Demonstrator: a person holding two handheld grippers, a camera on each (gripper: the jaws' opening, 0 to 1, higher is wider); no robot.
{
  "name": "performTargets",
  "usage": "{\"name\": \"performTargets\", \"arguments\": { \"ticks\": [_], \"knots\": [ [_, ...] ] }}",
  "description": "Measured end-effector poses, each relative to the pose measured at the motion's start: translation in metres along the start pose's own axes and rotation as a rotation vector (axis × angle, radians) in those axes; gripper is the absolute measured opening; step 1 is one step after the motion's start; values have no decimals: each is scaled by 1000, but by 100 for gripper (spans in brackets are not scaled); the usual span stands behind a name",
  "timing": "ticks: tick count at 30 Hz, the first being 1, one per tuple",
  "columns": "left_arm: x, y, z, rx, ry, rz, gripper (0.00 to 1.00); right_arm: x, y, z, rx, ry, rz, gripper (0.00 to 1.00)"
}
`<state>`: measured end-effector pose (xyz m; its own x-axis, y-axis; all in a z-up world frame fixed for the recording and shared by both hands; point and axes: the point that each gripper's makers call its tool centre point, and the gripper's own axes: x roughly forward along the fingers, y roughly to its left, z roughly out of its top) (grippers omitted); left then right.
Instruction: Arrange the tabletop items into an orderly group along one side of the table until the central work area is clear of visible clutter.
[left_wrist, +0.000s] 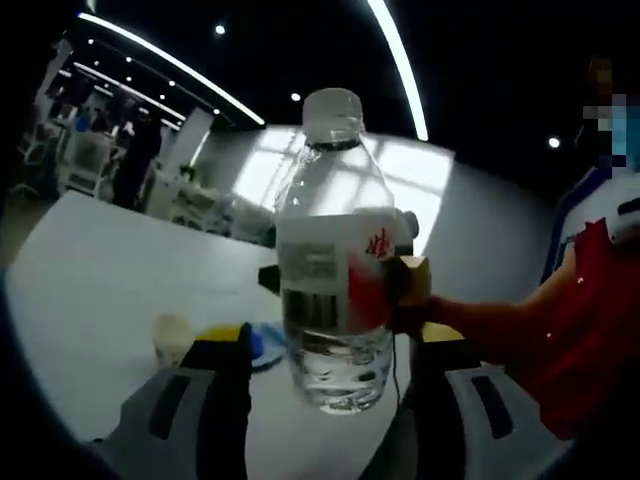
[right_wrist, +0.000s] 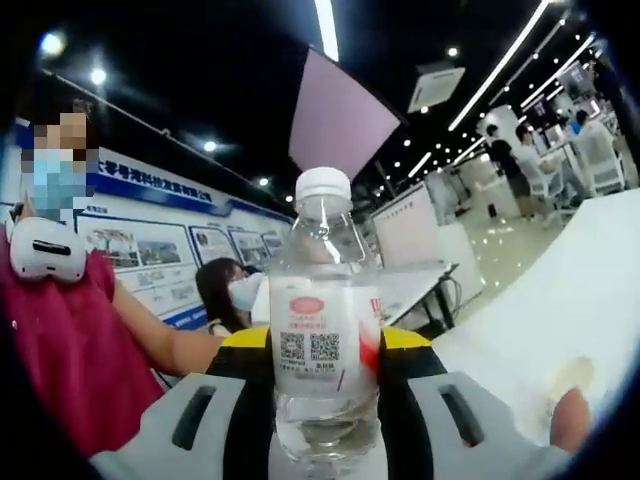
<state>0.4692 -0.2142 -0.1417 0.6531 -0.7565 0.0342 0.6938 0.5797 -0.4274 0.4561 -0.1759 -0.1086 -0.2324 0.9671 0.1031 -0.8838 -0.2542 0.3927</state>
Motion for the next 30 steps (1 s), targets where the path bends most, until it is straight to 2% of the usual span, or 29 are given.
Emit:
{"name": "performTargets", "arguments": {
  "ticks": [7,14,17,18,22,30],
  "knots": [
    [-11,6,5,10,13,-7,55,15,6,-1,-6,-1,25,38],
    [-12,8,7,0,4,-35,53,21,7,-3,-11,3,29,38],
    [-12,-1,5,21,13,-78,41,20,4,-5,-21,13,18,38],
    [-13,1,5,33,13,-64,40,20,3,-6,-23,16,14,38],
    [-14,-1,7,39,6,-85,40,19,7,-5,-35,13,27,39],
    [-13,-5,2,99,47,-104,39,16,10,-11,-79,56,31,40]
  ]
}}
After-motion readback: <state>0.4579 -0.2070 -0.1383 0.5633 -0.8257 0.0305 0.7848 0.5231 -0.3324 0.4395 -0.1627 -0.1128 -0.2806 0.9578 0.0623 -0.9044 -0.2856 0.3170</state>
